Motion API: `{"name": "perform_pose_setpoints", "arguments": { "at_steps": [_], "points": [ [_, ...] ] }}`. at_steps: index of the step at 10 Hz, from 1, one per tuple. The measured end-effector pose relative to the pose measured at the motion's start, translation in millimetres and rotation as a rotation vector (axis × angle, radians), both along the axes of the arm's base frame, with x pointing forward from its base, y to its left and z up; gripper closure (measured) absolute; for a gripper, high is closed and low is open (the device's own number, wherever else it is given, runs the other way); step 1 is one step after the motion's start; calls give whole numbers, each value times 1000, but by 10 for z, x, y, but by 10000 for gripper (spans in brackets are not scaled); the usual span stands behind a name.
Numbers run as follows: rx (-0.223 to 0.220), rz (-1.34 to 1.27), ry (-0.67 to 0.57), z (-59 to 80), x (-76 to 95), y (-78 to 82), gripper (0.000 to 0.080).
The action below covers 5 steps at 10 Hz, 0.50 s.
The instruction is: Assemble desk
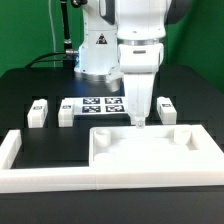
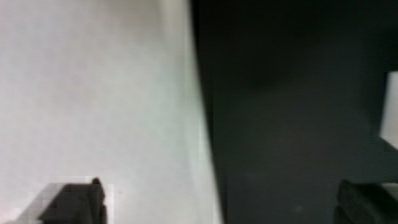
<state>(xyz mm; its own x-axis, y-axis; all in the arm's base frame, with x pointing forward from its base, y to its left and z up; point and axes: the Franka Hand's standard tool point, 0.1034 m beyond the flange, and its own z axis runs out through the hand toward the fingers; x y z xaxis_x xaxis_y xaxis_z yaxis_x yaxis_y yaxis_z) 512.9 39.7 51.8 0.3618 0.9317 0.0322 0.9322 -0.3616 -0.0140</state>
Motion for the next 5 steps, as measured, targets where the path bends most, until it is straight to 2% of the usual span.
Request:
{"name": "perform_pose_setpoints", "arguments": {
  "at_steps": [2,4,5],
  "points": [
    [-15,-304,13,236,61,245,151],
    [-8,-436,9,221,48,488,151],
    [9,-476,-4,199,49,489,151]
  ]
}}
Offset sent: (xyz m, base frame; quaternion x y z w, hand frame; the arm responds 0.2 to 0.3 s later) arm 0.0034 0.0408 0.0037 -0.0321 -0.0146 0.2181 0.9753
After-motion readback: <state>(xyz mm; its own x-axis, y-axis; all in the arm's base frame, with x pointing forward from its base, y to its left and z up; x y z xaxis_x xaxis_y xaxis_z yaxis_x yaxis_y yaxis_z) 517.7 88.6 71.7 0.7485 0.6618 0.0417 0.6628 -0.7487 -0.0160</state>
